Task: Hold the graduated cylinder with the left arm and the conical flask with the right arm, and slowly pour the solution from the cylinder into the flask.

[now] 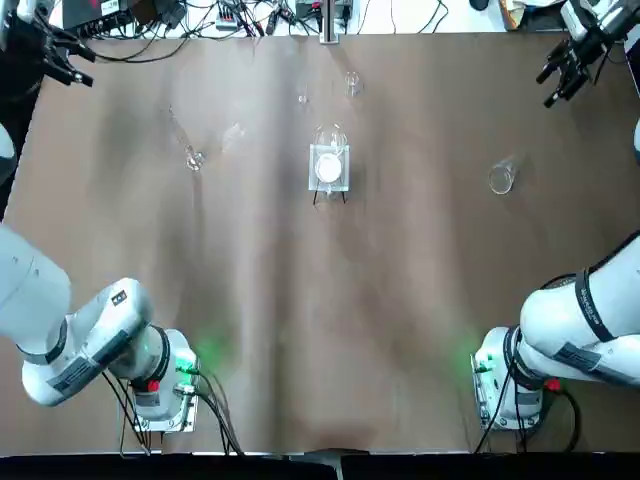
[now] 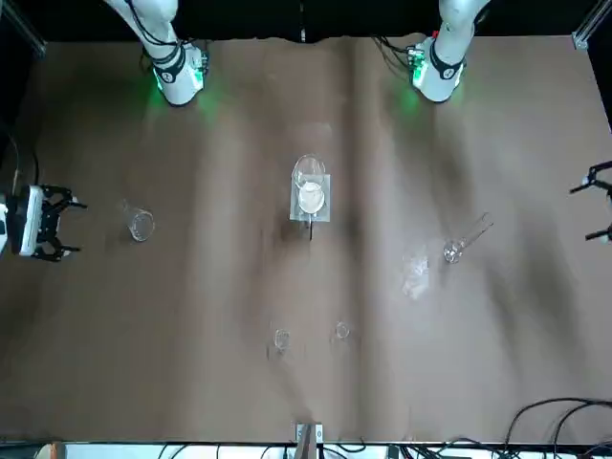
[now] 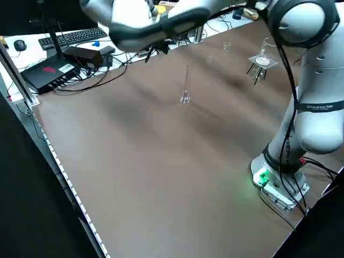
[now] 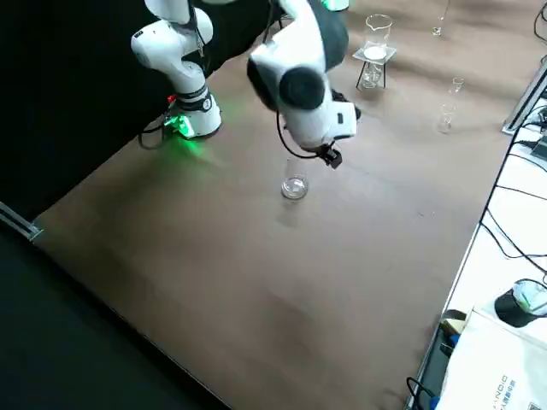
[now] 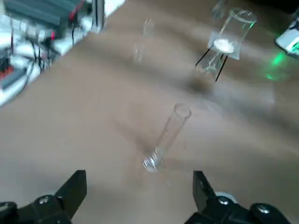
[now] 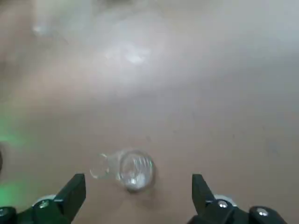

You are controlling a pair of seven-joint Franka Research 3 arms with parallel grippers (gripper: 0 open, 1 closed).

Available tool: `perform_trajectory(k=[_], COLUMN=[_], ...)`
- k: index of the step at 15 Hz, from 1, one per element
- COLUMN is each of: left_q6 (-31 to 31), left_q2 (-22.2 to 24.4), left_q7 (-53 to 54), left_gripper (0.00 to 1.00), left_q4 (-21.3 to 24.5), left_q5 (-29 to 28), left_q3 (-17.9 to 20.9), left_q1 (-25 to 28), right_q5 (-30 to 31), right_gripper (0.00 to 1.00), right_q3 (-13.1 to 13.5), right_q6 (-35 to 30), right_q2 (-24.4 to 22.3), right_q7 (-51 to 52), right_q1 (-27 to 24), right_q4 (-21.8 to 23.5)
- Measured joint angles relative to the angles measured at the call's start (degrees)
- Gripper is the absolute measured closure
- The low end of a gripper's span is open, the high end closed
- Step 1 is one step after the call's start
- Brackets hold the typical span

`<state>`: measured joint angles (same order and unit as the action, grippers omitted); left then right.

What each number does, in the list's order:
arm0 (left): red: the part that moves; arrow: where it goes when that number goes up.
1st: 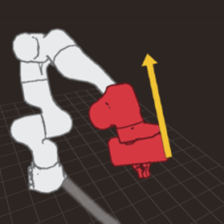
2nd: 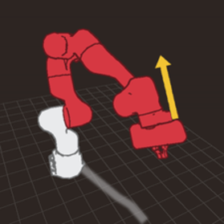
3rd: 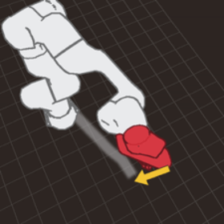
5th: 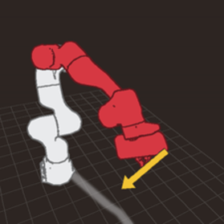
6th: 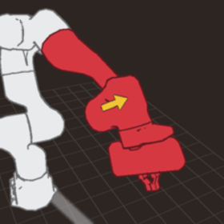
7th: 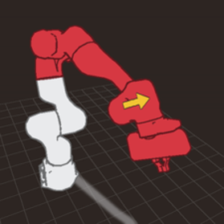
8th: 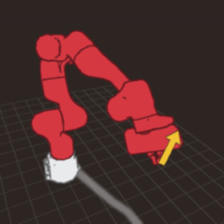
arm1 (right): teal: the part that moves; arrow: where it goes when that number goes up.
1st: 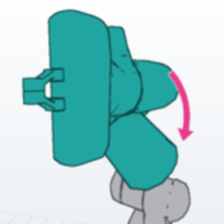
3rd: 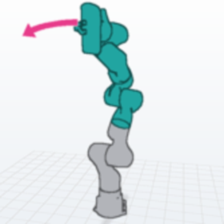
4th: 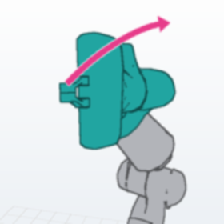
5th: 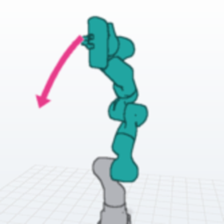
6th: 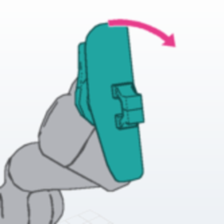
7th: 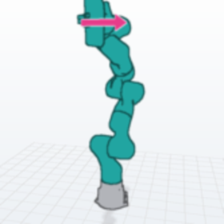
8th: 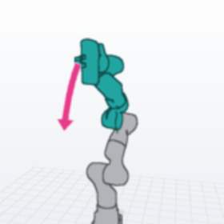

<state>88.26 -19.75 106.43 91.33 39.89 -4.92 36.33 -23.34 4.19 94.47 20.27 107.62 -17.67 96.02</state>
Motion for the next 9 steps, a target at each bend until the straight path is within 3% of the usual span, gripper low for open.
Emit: perform_trajectory(k=[5, 9], left_q6=[0.0, -3.5], left_q2=[-10.5, -19.0], left_q7=[21.0, 29.2], left_gripper=[0.0, 0.0], left_q4=[0.2, 0.2], left_q5=[13.7, 18.1], left_q3=[0.0, -0.1], left_q1=[1.2, 1.3], right_q5=[-7.9, -13.4], right_gripper=[0.02, 0.1], right_q3=[0.0, 0.0], right_q6=[-7.7, -13.0], right_q2=[5.5, 10.3], right_q7=[14.1, 21.1], right_q1=[-6.1, -9.6], right_q4=[0.0, 0.0])
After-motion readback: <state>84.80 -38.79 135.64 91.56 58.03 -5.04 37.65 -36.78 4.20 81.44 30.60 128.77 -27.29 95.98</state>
